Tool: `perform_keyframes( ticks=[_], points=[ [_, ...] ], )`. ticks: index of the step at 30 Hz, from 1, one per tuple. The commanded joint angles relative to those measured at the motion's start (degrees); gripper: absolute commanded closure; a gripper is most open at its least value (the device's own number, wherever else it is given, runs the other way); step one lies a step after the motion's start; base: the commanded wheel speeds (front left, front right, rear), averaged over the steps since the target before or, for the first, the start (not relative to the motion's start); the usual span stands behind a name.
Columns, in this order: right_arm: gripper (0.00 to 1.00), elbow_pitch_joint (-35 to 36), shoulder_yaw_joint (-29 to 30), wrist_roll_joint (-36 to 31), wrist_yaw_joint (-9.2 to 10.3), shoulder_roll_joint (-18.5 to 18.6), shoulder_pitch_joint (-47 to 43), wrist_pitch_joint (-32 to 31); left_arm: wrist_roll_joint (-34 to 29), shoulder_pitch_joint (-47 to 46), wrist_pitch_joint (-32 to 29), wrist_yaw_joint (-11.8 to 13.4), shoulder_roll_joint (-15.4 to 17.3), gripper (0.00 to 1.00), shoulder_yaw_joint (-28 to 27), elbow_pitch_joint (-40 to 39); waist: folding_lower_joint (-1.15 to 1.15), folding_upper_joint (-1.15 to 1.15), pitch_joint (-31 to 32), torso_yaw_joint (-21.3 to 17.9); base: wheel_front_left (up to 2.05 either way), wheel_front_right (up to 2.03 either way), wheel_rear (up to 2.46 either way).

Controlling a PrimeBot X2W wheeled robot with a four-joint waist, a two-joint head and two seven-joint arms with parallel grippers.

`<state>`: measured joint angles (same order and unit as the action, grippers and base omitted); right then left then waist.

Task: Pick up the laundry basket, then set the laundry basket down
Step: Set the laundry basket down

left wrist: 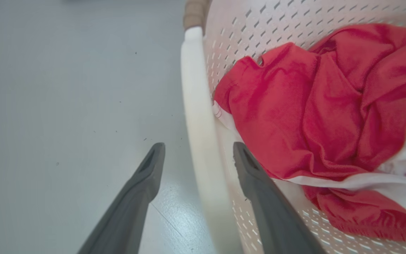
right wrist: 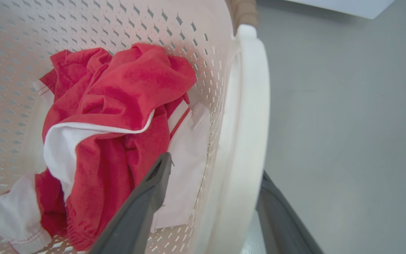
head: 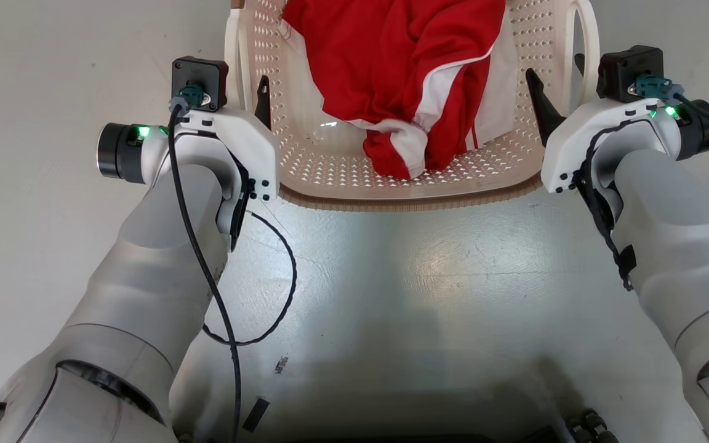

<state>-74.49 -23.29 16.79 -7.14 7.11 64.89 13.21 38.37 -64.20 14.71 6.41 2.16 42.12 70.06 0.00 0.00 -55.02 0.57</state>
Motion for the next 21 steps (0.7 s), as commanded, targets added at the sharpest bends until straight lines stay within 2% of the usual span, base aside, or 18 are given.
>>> perform_keyframes(
  ticks=[1,21],
  points=[
    [0.0,0.5,0.3,-0.8,-0.35,-1.0,-2.6,1.1,0.0,-0.2,0.3,-0.2,1.3,0.0,-0.7,-0.1,0.0,0.0,0.2,-0.1,0.0,0.0,0.0],
    [0.0,0.5,4.6,-4.5,-0.35,-3.5,-6.5,1.6,-0.7,3.1,0.3,-0.5,2.0,0.0,-2.9,-0.6,0.0,0.0,6.9,-1.8,0.0,0.0,0.0]
  ],
)
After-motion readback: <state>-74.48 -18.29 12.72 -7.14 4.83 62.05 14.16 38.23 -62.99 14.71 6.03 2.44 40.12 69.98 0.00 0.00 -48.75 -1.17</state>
